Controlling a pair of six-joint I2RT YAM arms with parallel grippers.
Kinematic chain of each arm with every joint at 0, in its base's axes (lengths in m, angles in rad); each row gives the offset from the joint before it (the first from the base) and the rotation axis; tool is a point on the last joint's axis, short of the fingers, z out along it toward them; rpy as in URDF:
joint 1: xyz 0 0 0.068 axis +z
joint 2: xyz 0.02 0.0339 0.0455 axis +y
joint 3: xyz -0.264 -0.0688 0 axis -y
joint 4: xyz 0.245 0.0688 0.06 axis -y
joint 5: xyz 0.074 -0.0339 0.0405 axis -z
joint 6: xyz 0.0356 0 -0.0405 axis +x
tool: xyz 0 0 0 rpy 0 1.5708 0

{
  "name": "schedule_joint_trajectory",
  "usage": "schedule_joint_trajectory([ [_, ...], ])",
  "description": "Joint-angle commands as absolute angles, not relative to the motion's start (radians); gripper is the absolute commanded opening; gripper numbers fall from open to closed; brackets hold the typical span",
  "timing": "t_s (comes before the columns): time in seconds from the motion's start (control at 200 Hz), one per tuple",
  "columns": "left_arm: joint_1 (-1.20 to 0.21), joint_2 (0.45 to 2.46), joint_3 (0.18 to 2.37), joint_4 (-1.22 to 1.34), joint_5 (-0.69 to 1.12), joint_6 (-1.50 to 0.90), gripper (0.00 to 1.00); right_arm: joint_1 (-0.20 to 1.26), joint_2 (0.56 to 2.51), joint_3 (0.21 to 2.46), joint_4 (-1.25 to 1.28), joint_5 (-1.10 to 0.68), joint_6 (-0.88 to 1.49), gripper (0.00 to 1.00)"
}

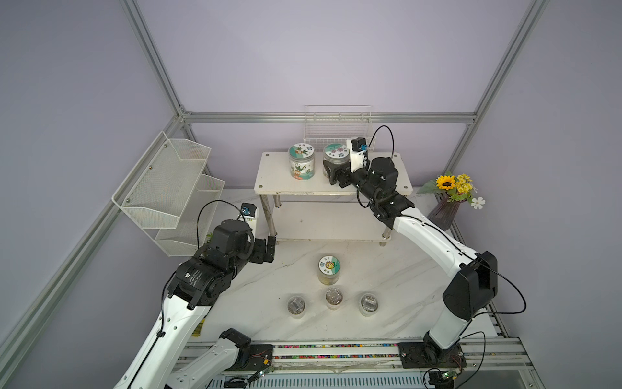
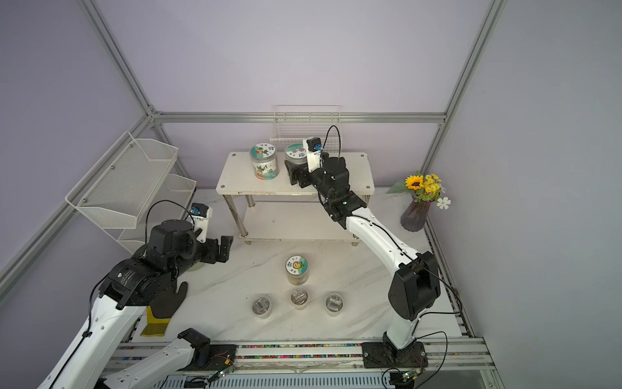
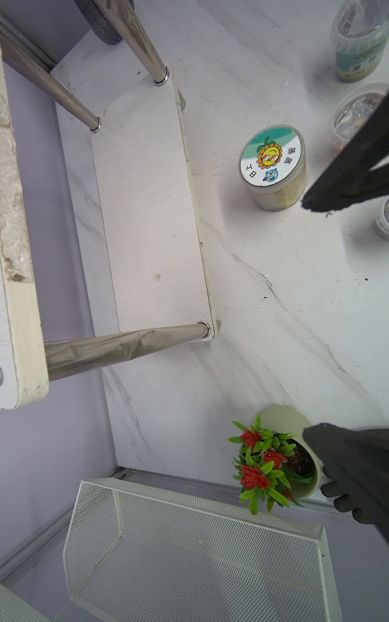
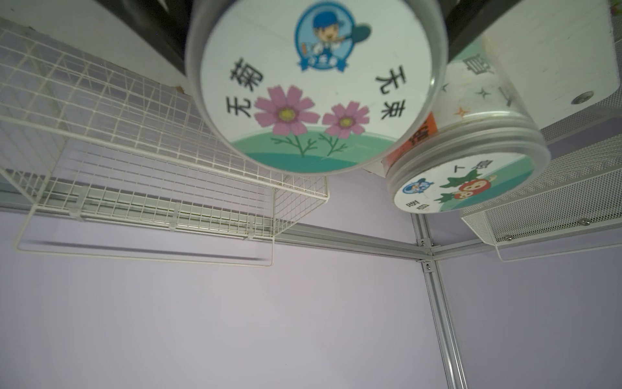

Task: Place the seed container on the shelf
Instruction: Place the seed jar on the shelf.

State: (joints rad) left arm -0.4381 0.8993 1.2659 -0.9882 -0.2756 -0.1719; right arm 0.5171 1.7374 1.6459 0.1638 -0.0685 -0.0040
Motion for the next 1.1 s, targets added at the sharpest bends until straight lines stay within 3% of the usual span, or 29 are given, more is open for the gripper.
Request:
schedule_joint_trajectory([
  [0.0,-0.429,0.894,1.294,-0.969,-0.271,-0.162,1.0,0.511,1.731,1.648,0.163,-0.07,0.001,0.96],
  [1.095,-0.428,0.889,1.305,-0.981,-0.267,-0.165,1.0,0.508,1.631,1.542,0.157,-0.111,-0.023,0.97],
])
